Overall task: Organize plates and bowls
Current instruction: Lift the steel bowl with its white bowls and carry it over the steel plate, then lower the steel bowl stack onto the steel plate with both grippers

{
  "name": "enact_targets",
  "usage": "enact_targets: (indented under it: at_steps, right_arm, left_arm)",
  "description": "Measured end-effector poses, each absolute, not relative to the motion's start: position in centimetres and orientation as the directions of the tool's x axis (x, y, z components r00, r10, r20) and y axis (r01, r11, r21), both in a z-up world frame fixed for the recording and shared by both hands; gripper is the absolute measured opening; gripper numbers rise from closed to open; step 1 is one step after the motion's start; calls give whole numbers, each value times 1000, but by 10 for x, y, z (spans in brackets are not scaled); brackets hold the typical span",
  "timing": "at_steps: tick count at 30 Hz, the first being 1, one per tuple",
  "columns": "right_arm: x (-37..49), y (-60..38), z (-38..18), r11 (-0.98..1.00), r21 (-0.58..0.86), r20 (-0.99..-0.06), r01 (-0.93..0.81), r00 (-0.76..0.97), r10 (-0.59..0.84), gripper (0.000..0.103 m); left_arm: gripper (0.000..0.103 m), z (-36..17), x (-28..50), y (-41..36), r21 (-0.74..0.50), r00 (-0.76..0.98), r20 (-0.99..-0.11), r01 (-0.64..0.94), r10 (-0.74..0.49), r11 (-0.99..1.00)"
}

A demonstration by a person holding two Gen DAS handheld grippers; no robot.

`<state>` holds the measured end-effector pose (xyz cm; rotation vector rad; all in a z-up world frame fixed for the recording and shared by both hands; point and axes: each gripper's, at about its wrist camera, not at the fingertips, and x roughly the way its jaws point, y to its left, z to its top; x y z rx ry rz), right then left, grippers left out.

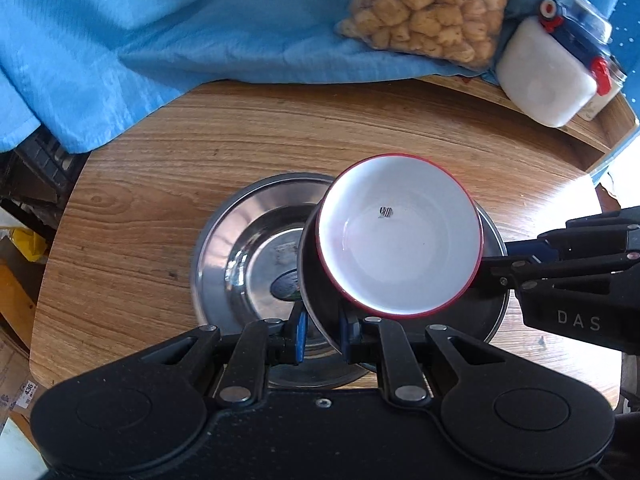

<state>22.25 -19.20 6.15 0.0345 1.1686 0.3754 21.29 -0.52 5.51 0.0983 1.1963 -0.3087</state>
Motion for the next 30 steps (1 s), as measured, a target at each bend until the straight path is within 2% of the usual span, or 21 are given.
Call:
enact_targets:
  at_steps: [13,30]
  right_arm:
    - [234,-155,47,932,224,-892,-284,326,314,22]
    - [228,-146,39,950,227,-873,-216,387,297,21]
  left_arm:
    - [16,33,221,31,-60,308,-941,260,-142,964]
    - [14,27,230,36,12,356,-926,354,-123,935]
